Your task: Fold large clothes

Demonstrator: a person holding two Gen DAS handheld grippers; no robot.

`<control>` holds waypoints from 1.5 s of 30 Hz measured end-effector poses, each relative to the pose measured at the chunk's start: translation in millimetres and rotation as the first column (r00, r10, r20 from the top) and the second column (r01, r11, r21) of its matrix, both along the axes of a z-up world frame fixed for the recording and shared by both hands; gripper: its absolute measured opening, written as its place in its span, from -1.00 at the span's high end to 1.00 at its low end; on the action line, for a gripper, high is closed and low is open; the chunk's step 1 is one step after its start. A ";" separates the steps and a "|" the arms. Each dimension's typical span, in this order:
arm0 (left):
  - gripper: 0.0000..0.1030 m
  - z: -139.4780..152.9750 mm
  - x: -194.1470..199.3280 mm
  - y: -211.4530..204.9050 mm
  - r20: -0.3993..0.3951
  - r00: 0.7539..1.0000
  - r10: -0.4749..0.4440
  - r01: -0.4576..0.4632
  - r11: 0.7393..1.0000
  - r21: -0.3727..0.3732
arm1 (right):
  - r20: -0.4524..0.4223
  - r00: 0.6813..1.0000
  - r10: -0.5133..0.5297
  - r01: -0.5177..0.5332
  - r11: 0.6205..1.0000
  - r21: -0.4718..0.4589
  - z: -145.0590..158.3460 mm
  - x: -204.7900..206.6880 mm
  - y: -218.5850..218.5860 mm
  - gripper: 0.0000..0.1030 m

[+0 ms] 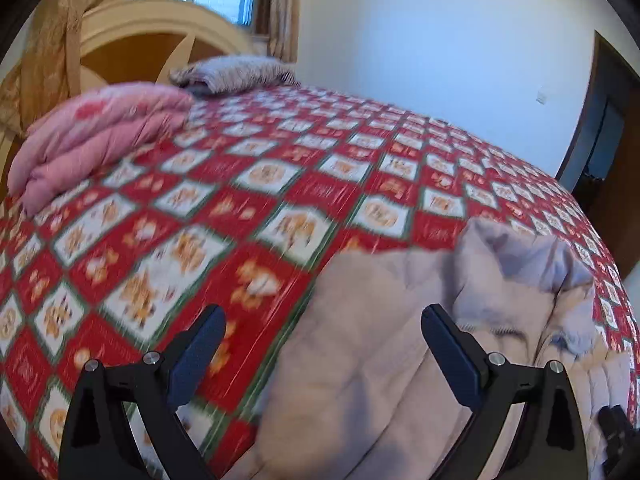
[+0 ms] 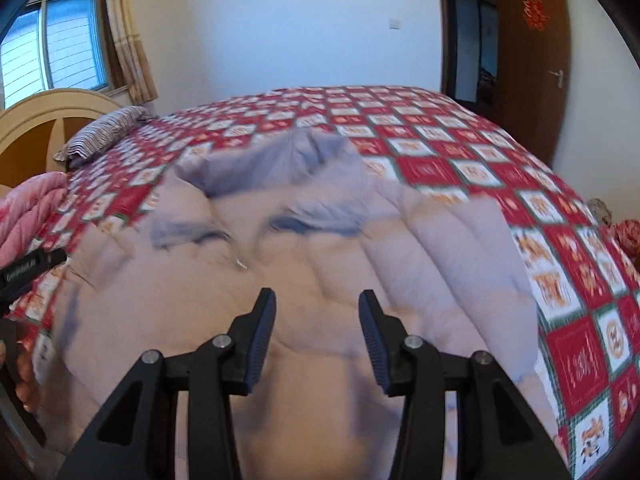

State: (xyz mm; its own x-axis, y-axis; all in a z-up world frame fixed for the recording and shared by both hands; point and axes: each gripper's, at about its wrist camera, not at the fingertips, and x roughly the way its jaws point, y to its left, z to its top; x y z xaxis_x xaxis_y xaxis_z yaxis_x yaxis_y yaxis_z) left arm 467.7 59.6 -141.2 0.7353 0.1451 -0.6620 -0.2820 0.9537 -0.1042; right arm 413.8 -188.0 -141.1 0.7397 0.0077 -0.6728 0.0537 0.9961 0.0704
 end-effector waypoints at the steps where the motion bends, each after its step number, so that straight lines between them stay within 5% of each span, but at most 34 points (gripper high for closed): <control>1: -0.91 -3.8 8.6 -6.3 -0.021 1.000 -0.008 0.008 1.000 0.010 | -0.008 1.000 0.014 -0.014 1.000 0.001 0.6 5.9 7.6 0.07; 7: -0.91 -75.5 42.9 -19.2 -0.230 0.973 -0.029 0.036 0.999 0.027 | -0.119 0.993 -0.001 0.006 0.999 0.047 -46.4 37.9 18.9 0.08; 11: -0.93 -89.6 35.8 -8.1 -0.189 0.981 -0.050 0.034 0.996 -0.085 | -0.084 0.996 0.010 -0.008 1.000 0.028 -57.6 29.7 14.9 0.11; 16: -0.96 -93.1 36.4 -17.9 -0.193 0.980 -0.039 0.034 0.999 -0.030 | -0.080 0.997 0.008 -0.005 1.000 0.027 -63.3 30.0 15.3 0.11; 23: -0.98 -90.8 37.2 -19.5 -0.206 0.978 -0.035 0.036 0.999 -0.003 | -0.081 0.997 0.010 -0.008 1.000 0.024 -66.4 31.1 16.3 0.10; 26: -0.98 -71.7 35.8 -15.7 -0.263 0.963 -0.060 0.059 0.998 -0.012 | -0.093 0.995 0.032 -0.029 0.999 0.028 -62.5 31.6 14.5 0.10; 27: -0.98 -53.3 32.2 -13.9 -0.226 0.971 -0.074 0.072 0.997 -0.014 | -0.103 0.993 0.056 -0.053 0.998 0.036 -57.1 31.2 11.1 0.10; 30: -0.98 -14.3 36.2 -18.7 -0.124 0.983 -0.136 0.137 0.991 -0.007 | -0.084 0.992 0.093 -0.089 0.994 0.056 -35.5 31.3 -3.9 -0.23; 33: -0.98 -0.7 65.9 -34.2 -0.124 0.971 -0.204 0.206 0.979 0.000 | -0.014 0.997 0.073 -0.073 0.997 -0.013 -9.4 48.1 -23.7 -0.45; 45: -0.98 -29.5 164.4 -86.7 -0.228 0.929 -0.292 0.314 0.947 0.070 | -0.068 0.990 0.127 -0.136 0.980 -0.148 6.9 167.4 -45.1 -0.53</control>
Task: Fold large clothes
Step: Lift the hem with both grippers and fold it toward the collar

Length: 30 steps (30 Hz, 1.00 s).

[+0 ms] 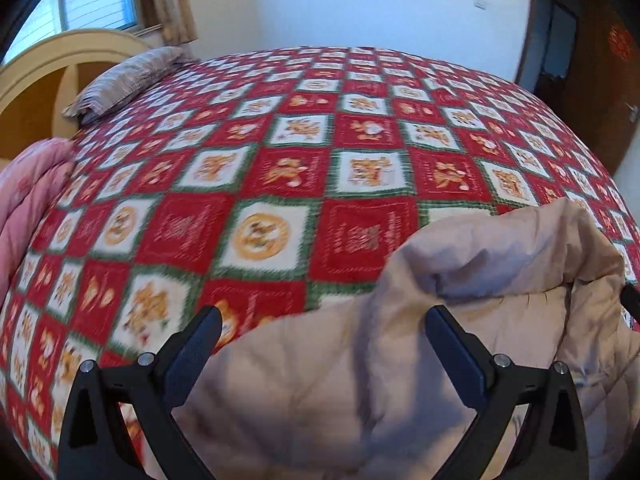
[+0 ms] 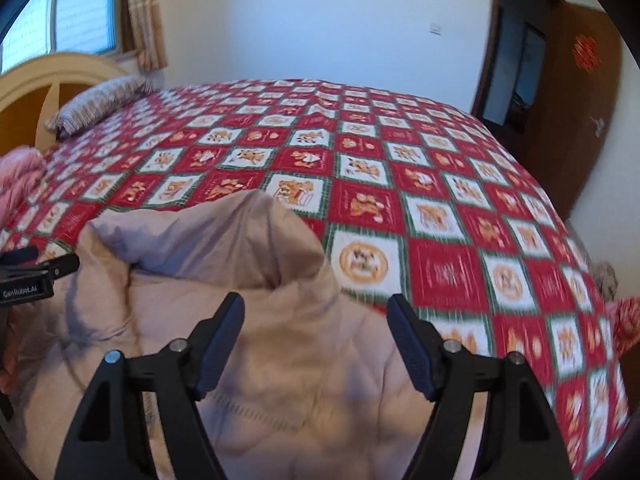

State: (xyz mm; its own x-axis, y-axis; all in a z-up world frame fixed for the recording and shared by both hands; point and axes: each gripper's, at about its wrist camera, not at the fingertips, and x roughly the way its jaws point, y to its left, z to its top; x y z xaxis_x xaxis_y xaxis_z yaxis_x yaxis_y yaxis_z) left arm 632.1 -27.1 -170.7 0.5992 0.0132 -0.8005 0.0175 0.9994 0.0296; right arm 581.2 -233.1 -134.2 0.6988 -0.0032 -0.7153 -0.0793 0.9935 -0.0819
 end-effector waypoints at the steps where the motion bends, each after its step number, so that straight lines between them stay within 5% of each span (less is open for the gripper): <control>1: -0.98 -2.1 4.1 -4.8 -0.003 1.000 -0.013 0.013 1.000 0.008 | -0.007 1.000 0.011 -0.011 1.000 -0.018 -1.7 6.0 1.4 -0.59; 5: -0.85 -7.5 14.3 -19.0 0.013 0.998 -0.055 0.055 0.998 0.029 | -0.083 0.995 0.053 -0.061 0.994 -0.087 -19.5 37.1 4.9 -0.59; 6: -0.40 -7.7 14.7 -21.7 0.022 0.997 -0.074 0.073 0.997 0.023 | -0.095 0.994 0.060 -0.069 0.993 -0.094 -22.7 42.2 4.1 -0.52; 7: -0.08 -8.9 16.2 -24.0 0.017 0.995 -0.098 0.098 0.995 0.013 | -0.103 0.992 0.071 -0.081 0.993 -0.088 -24.4 46.4 2.7 -0.12; 8: 0.53 -10.6 18.4 -26.4 -0.002 0.993 -0.121 0.121 0.993 0.004 | -0.122 0.989 0.087 -0.097 0.993 -0.074 -26.4 49.8 1.8 0.47; 9: 0.75 -12.3 19.7 -28.1 -0.028 0.989 -0.148 0.148 0.989 -0.012 | -0.142 0.985 0.093 -0.103 0.993 -0.060 -28.3 51.1 0.6 0.69; 20: 0.96 18.9 -43.5 -3.5 0.115 0.973 -0.201 0.209 0.976 -0.062 | -0.010 0.991 0.135 -0.135 0.986 -0.100 -6.9 -9.8 -9.2 0.90; 30: 0.97 -29.9 -67.1 -13.7 0.054 0.972 -0.228 0.228 0.974 -0.003 | -0.065 0.991 0.119 -0.129 0.975 -0.181 -48.8 -25.2 -9.1 0.92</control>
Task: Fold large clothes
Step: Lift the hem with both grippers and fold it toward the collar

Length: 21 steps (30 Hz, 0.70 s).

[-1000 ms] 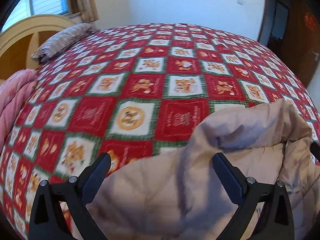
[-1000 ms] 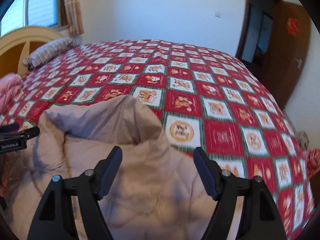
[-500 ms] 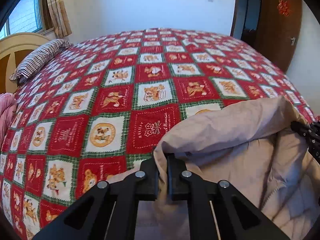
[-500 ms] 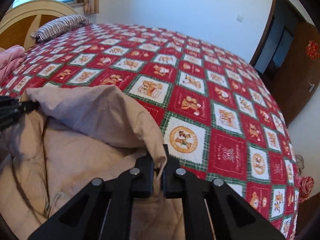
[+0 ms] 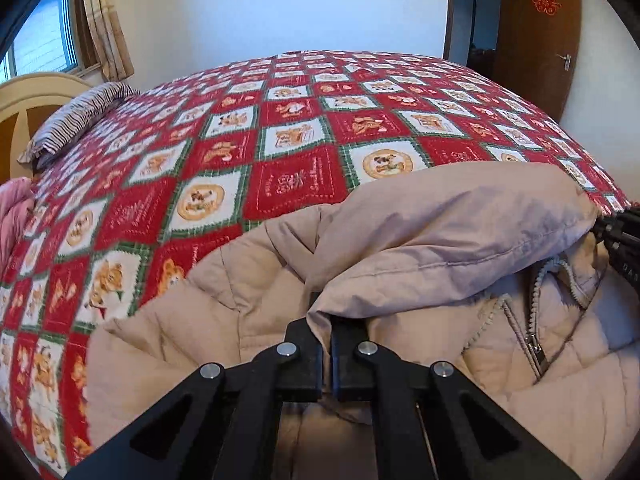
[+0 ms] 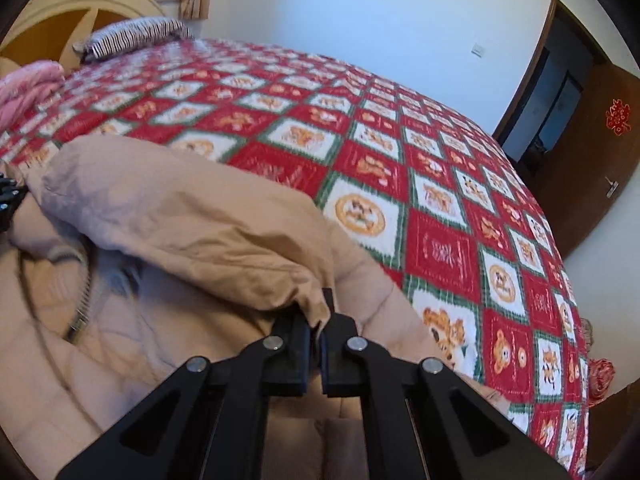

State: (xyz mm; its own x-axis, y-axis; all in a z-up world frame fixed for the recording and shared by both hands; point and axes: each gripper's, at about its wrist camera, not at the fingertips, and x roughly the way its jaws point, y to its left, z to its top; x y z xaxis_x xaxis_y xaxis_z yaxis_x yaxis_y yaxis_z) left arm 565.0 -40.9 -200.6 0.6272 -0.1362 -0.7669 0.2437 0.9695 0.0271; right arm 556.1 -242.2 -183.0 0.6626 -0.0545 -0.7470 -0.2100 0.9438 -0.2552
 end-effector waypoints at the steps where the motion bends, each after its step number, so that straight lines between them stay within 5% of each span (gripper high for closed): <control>1: 0.96 1.4 0.7 0.7 -0.002 1.000 0.006 -0.006 1.000 -0.008 | -0.011 1.000 -0.007 0.007 1.000 -0.006 -2.9 -0.3 -1.3 0.92; 5: 0.94 19.6 -3.1 5.3 -0.004 0.999 0.039 -0.039 0.998 -0.039 | -0.012 1.000 -0.017 0.017 1.000 -0.022 -3.4 -1.0 -2.1 0.92; 9: 0.93 51.1 -26.1 12.8 0.073 0.996 0.047 -0.042 0.997 -0.064 | -0.004 1.000 -0.014 0.013 1.000 -0.010 4.0 -4.8 -6.6 0.89; 14: 0.93 69.3 -32.3 32.9 0.092 0.989 0.115 -0.105 0.988 -0.110 | 0.010 1.000 -0.021 0.021 1.000 0.006 13.2 -18.2 -18.6 -0.06; 19: 0.91 79.5 -1.6 46.2 0.075 0.975 0.209 -0.190 0.961 -0.202 | 0.049 0.998 -0.035 0.032 0.998 0.057 35.7 -35.1 -29.2 -0.09; 21: 0.66 79.8 14.1 39.8 0.060 0.973 0.223 -0.205 0.955 -0.216 | 0.072 0.996 -0.056 0.048 0.993 0.110 48.9 -35.1 -30.1 -0.09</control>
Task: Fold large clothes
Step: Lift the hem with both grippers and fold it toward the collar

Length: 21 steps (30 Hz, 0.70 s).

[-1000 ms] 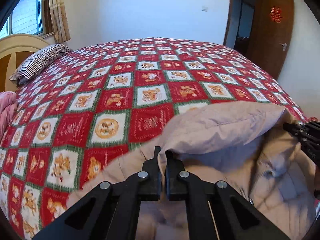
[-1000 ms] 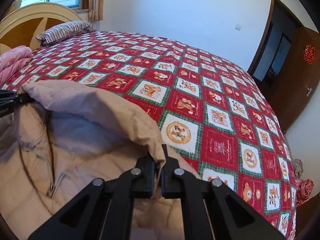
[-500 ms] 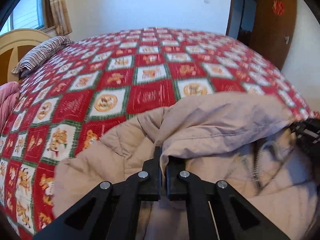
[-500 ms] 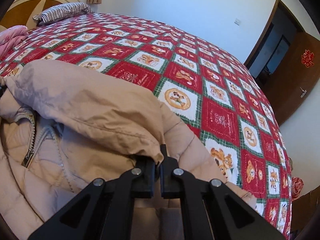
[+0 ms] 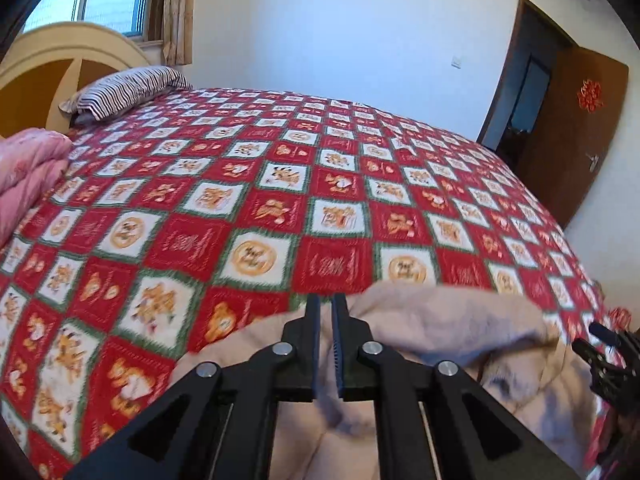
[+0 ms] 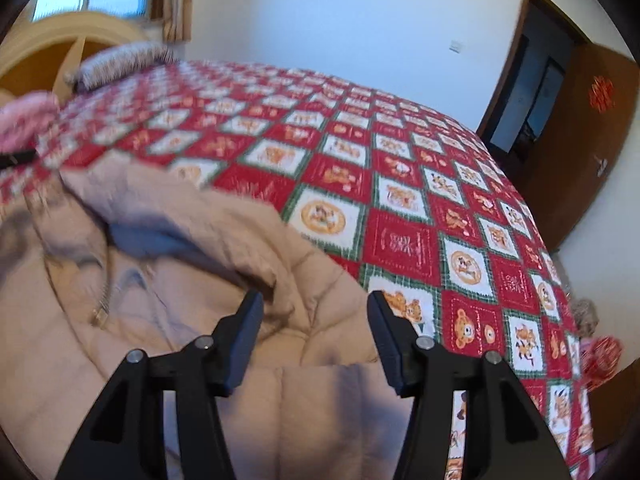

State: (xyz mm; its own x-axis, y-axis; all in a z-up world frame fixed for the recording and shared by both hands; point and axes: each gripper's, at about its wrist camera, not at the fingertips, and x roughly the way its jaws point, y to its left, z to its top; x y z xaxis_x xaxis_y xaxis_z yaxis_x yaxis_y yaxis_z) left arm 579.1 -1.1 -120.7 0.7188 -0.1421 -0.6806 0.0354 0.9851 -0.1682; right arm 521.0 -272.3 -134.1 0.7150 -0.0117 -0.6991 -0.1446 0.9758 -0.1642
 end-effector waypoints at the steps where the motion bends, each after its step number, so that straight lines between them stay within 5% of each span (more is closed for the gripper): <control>1: 0.42 -0.6 5.2 -4.2 -0.010 1.000 0.002 -0.002 1.000 -0.004 | 0.010 1.000 -0.006 0.006 1.000 0.024 4.9 2.2 1.8 -0.11; 3: -0.69 -1.8 15.3 -17.0 -0.032 0.999 0.005 -0.005 1.000 0.020 | 0.018 1.000 -0.024 0.023 0.997 0.079 12.7 10.5 7.6 -0.14; 8: -0.72 3.4 32.5 -42.9 -0.022 1.000 0.022 -0.021 0.997 0.072 | 0.034 0.997 -0.066 0.061 0.988 0.139 14.8 38.1 27.9 -0.17; 15: -0.72 -43.9 41.9 -77.2 -0.084 0.996 0.015 0.013 0.947 0.321 | -0.019 0.994 -0.105 0.106 0.955 0.277 1.9 68.0 35.4 -0.17; 21: -0.73 -82.2 34.1 -70.8 -0.147 0.989 0.004 0.038 0.960 0.279 | -0.124 0.990 -0.066 0.092 0.972 0.216 -38.6 67.6 42.6 -0.17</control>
State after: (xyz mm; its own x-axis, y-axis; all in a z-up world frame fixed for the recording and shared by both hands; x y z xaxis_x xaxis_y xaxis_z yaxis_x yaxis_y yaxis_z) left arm 613.2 -71.9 -202.9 0.6086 0.0577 -0.7914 0.0485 0.9928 0.1098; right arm 588.6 -229.7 -172.7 0.6324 0.0992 -0.7683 -0.0711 0.9950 0.0700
